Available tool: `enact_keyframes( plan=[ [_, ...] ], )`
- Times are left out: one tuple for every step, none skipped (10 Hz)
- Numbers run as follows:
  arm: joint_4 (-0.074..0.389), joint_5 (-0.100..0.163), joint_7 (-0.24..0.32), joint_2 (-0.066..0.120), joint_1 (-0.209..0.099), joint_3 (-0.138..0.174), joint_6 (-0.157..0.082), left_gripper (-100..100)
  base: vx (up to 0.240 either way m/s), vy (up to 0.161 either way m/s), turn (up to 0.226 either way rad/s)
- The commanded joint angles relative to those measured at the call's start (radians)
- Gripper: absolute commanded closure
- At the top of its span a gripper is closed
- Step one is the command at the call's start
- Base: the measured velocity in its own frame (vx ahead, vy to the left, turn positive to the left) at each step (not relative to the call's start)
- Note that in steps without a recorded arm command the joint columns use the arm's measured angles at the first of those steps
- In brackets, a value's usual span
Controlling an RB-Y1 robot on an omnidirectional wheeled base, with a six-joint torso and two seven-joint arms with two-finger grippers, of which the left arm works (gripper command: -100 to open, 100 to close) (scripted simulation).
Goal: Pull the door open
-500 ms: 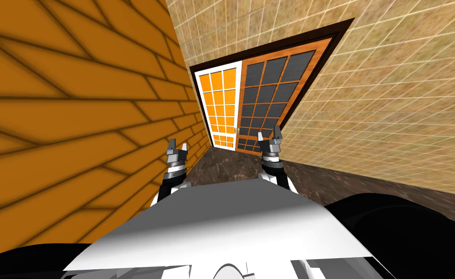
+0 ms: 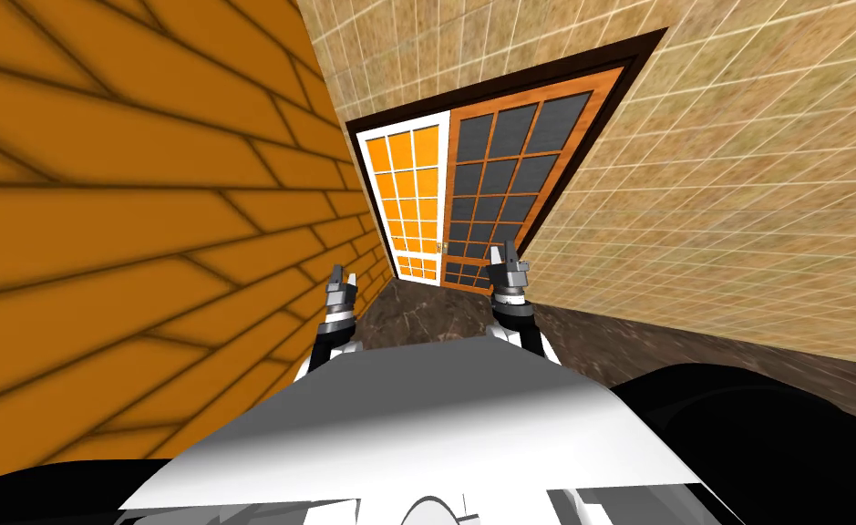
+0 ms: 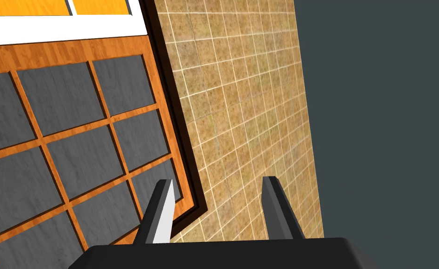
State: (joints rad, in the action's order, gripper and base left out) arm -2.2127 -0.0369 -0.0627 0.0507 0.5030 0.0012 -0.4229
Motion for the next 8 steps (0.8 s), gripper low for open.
enact_keyframes(
  plan=[
    [0.030,-0.002,-0.025,0.006,-0.009,0.005,-0.010,-100,0.106,-0.033,-0.026],
    [0.047,-0.004,-0.039,0.008,-0.015,0.006,-0.014,-100,0.078,-0.032,-0.032],
    [0.064,-0.005,-0.054,0.010,-0.021,0.008,-0.019,-100,0.065,-0.039,-0.041],
    [0.085,-0.008,-0.071,0.012,-0.028,0.010,-0.024,-100,0.070,-0.033,-0.045],
    [0.106,-0.010,-0.089,0.014,-0.036,0.011,-0.030,-100,0.088,-0.046,-0.047],
    [0.127,-0.012,-0.107,0.017,-0.043,0.013,-0.035,-100,0.092,-0.048,-0.043],
    [0.148,-0.014,-0.125,0.019,-0.050,0.015,-0.041,-100,0.092,-0.041,-0.048],
    [0.170,-0.017,-0.143,0.021,-0.058,0.017,-0.047,-100,0.089,-0.042,-0.045]
  ],
)
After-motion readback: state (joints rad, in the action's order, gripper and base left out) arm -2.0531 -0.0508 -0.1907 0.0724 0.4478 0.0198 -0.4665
